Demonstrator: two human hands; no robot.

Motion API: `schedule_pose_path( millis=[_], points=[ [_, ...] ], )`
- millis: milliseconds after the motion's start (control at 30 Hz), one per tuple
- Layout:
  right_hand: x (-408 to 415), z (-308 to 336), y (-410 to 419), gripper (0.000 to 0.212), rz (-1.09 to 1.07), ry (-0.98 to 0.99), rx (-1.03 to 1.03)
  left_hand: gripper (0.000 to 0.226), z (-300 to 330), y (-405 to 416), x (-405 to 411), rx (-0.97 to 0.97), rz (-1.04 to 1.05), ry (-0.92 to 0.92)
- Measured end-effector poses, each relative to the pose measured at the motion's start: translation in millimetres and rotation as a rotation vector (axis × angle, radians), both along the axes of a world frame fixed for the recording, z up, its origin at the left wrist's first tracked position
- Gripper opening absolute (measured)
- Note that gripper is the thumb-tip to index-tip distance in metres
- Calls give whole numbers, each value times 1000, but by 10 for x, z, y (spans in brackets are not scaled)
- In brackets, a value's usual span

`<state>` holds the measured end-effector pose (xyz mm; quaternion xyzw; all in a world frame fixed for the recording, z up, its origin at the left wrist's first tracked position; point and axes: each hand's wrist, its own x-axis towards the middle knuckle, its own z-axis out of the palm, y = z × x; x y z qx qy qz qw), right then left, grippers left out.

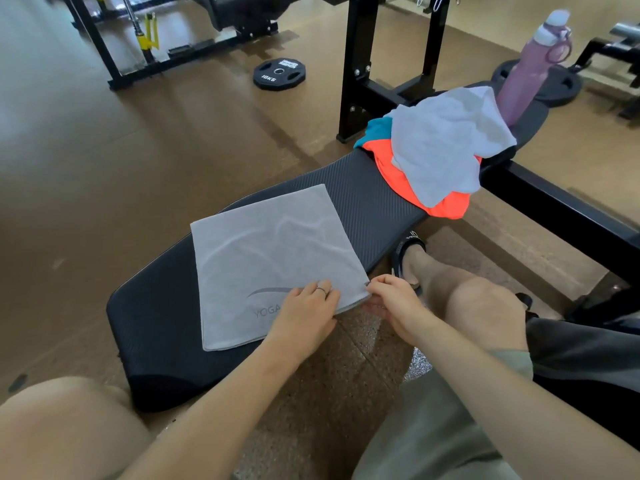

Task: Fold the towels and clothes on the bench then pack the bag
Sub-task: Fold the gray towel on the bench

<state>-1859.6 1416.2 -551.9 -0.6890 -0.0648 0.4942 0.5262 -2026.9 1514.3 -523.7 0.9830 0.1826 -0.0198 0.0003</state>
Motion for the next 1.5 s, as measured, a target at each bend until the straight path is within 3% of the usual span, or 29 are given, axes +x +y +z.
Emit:
schedule_pose_path(
  millis=[167, 333, 667, 933, 1033, 1233, 1333, 1400, 1467, 1500],
  points=[
    [17, -8, -43, 17, 127, -4, 7, 19, 34, 22, 12, -21, 4, -23],
    [51, 21, -58, 7, 109, -11, 19, 27, 33, 79, 10, -57, -14, -46],
    [56, 63, -66, 12, 191, -216, -64, 17, 80, 234, 19, -140, -150, -37],
    [66, 87, -24, 25, 167, -164, -120, 21, 32, 129, -16, 69, -204, 61],
    [101, 96, 13, 30, 199, -193, -154, 15, 9, 104, -12, 79, -197, 96],
    [203, 229, 99, 29, 371, -188, -259, 23, -38, 117, -66, 50, -217, 62],
    [305, 484, 248, 12, 663, -365, -403, 23, 18, 120, -33, 15, -168, 55],
    [400, 683, 400, 13, 821, -652, -465, 20, 80, 77, 8, -4, -143, 69],
    [505, 819, 621, 16, 813, -944, -432, 25, 121, 23, 85, -18, -110, 89],
    [552, 856, 759, 16, 766, -1000, -379, 31, 134, -8, 139, -15, -97, 104]
  ],
)
